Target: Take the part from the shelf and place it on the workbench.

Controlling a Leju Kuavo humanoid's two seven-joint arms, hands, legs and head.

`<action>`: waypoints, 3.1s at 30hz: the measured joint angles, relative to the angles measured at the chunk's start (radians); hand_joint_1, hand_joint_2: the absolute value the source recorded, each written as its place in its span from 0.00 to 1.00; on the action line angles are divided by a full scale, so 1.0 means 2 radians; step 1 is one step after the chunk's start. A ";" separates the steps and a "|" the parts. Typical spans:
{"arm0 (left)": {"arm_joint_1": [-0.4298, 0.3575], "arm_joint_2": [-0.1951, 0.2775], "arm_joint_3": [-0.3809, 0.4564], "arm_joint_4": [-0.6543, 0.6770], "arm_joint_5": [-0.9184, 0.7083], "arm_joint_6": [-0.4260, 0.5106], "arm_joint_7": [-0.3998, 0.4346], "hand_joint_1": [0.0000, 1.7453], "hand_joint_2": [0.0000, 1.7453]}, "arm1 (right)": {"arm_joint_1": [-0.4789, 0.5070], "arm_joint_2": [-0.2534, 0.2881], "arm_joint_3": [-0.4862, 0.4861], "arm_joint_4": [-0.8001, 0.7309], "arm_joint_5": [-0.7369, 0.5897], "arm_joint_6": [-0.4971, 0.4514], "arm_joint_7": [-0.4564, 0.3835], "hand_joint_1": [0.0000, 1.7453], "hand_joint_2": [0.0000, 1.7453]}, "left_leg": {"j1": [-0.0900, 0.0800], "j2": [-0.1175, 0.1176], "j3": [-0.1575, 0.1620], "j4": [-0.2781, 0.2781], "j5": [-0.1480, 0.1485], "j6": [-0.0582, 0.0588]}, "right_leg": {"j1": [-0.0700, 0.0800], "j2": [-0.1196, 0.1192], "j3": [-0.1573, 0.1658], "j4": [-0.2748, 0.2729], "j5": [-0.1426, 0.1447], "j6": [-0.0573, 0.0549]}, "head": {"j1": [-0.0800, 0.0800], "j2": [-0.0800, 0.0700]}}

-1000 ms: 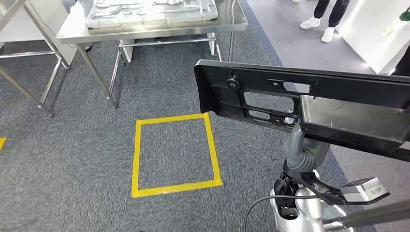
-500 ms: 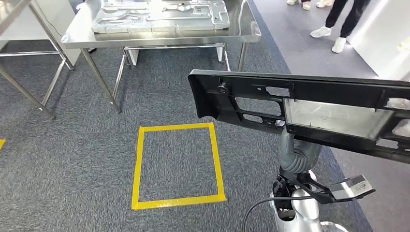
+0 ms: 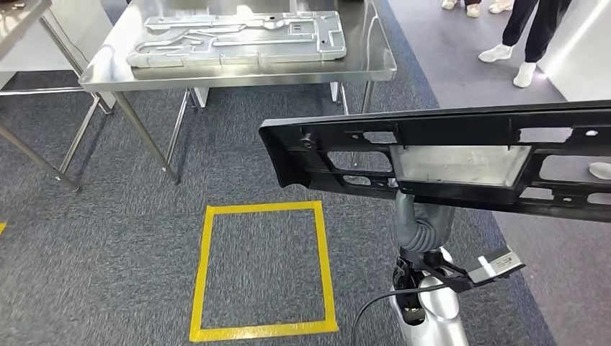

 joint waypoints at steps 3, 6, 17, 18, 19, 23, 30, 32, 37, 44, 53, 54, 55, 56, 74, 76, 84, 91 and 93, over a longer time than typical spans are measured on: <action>0.005 0.001 0.000 0.003 0.001 0.000 0.000 0.00 1.00 | -0.003 -0.001 0.005 0.007 -0.002 0.001 0.001 1.00 1.00 | -0.008 0.001 0.004 -0.033 0.067 0.013 | 0.001 0.003 0.018 -0.003 -0.012 0.009 | 0.000 0.000; 0.005 0.000 0.000 0.002 0.003 0.001 -0.002 0.00 1.00 | -0.010 -0.002 0.011 0.008 -0.005 0.003 0.002 1.00 1.00 | -0.006 -0.001 0.029 -0.052 0.057 0.021 | 0.000 0.002 0.004 0.034 0.008 0.019 | 0.000 0.000; 0.011 -0.004 0.002 0.003 0.012 0.011 0.009 0.00 1.00 | -0.017 -0.012 0.027 0.026 -0.026 0.017 0.010 1.00 1.00 | -0.006 -0.010 0.132 -0.072 -0.017 0.020 | 0.007 0.002 -0.109 0.012 0.075 0.011 | 0.000 0.000; 0.011 -0.005 0.002 0.003 0.011 0.012 0.012 0.00 1.00 | -0.018 -0.012 0.028 0.026 -0.027 0.016 0.010 1.00 1.00 | -0.007 -0.011 0.139 -0.071 -0.020 0.017 | 0.008 0.002 -0.105 0.005 0.089 0.007 | 0.000 0.000; 0.010 -0.005 0.003 0.003 0.011 0.014 0.014 0.00 1.00 | -0.020 -0.013 0.029 0.027 -0.028 0.015 0.010 1.00 1.00 | -0.007 -0.011 0.144 -0.069 -0.019 0.014 | 0.008 0.003 -0.098 0.004 0.085 0.004 | 0.000 0.000; 0.006 -0.004 0.006 0.003 0.011 0.023 0.023 0.00 1.00 | -0.031 -0.013 0.033 0.029 -0.031 0.015 0.010 1.00 1.00 | -0.005 -0.005 0.094 0.030 -0.003 0.005 | 0.004 0.002 -0.063 -0.010 0.067 -0.006 | 0.000 0.000; 0.014 -0.001 0.029 0.004 0.029 0.032 0.020 0.00 1.00 | -0.043 -0.013 0.042 0.041 -0.024 0.009 0.018 1.00 1.00 | 0.006 0.003 0.022 -0.001 -0.007 -0.011 | -0.003 0.003 -0.006 -0.011 0.020 0.004 | 0.000 0.000; 0.016 -0.001 0.033 0.004 0.029 0.031 0.019 0.00 1.00 | -0.046 -0.013 0.045 0.044 -0.024 0.009 0.019 1.00 1.00 | 0.005 0.007 0.028 -0.037 0.043 -0.006 | -0.004 0.002 0.009 -0.013 0.006 0.011 | 0.000 0.000; 0.013 -0.001 0.039 0.004 0.028 0.032 0.021 0.00 1.00 | -0.056 -0.013 0.049 0.044 -0.018 0.010 0.023 1.00 1.00 | 0.003 0.003 0.050 -0.047 0.040 0.017 | -0.004 0.001 0.005 0.024 0.003 0.026 | 0.001 0.000; 0.015 -0.003 0.045 0.004 0.025 0.032 0.015 0.00 1.00 | -0.058 -0.017 0.061 0.054 -0.013 -0.003 0.024 1.00 1.00 | -0.004 -0.002 0.089 -0.050 0.006 0.025 | 0.006 0.000 -0.111 0.103 -0.027 0.015 | 0.001 0.000; 0.007 0.002 0.046 0.004 0.006 0.024 -0.002 0.00 1.00 | -0.061 -0.019 0.069 0.061 -0.014 -0.018 -0.001 1.00 1.00 | -0.010 -0.004 0.094 0.016 0.007 0.009 | 0.013 0.007 -0.055 -0.012 0.062 -0.013 | 0.003 0.000; 0.006 0.002 0.046 0.004 0.006 0.023 -0.003 0.00 1.00 | -0.061 -0.019 0.069 0.061 -0.013 -0.018 -0.003 1.00 1.00 | -0.008 -0.003 0.072 0.047 0.003 0.006 | 0.011 0.006 -0.046 -0.016 0.057 -0.012 | 0.003 0.000; 0.006 0.002 0.046 0.004 0.005 0.022 -0.003 0.00 1.00 | -0.060 -0.019 0.069 0.061 -0.012 -0.018 -0.004 1.00 1.00 | -0.006 -0.003 0.049 0.070 -0.012 0.003 | 0.009 0.006 -0.037 -0.019 0.051 -0.011 | 0.003 0.000; 0.006 0.002 0.046 0.004 0.005 0.021 -0.004 0.00 1.00 | -0.060 -0.019 0.069 0.061 -0.011 -0.018 -0.005 1.00 1.00 | -0.003 -0.002 0.029 0.083 -0.033 0.000 | 0.008 0.007 -0.028 -0.020 0.043 -0.010 | 0.003 0.000; 0.013 0.000 0.056 0.004 0.020 0.032 -0.029 0.00 1.00 | -0.075 -0.018 0.071 0.058 -0.012 0.010 0.007 1.00 1.00 | 0.002 -0.003 0.082 -0.063 0.030 0.016 | 0.002 0.001 -0.106 0.108 -0.058 0.021 | 0.003 0.000; 0.015 -0.002 0.059 0.004 0.022 0.033 -0.032 0.00 1.00 | -0.075 -0.018 0.071 0.058 -0.009 0.009 0.008 1.00 1.00 | 0.000 -0.004 0.102 -0.063 0.014 0.015 | 0.006 0.001 -0.109 0.048 0.007 0.010 | 0.003 0.000; 0.009 -0.008 0.064 0.005 0.014 0.028 -0.036 0.00 1.00 | -0.089 -0.017 0.071 0.040 0.054 -0.024 0.022 1.00 1.00 | 0.000 -0.004 0.089 0.001 -0.006 -0.007 | 0.009 0.007 -0.080 -0.020 0.094 -0.014 | 0.003 0.000; 0.006 -0.006 0.064 0.005 0.005 0.017 -0.037 0.00 1.00 | -0.122 -0.026 0.071 0.027 0.152 -0.087 0.042 1.00 1.00 | 0.003 -0.001 0.039 -0.008 0.022 -0.012 | 0.008 0.010 -0.058 -0.016 0.071 -0.011 | 0.003 0.000; 0.004 -0.006 0.064 0.004 0.002 0.015 -0.036 0.00 1.00 | -0.135 -0.031 0.071 0.026 0.173 -0.100 0.050 1.00 1.00 | 0.001 -0.001 0.048 -0.053 0.046 -0.006 | 0.009 0.010 -0.057 -0.013 0.067 -0.007 | 0.003 0.000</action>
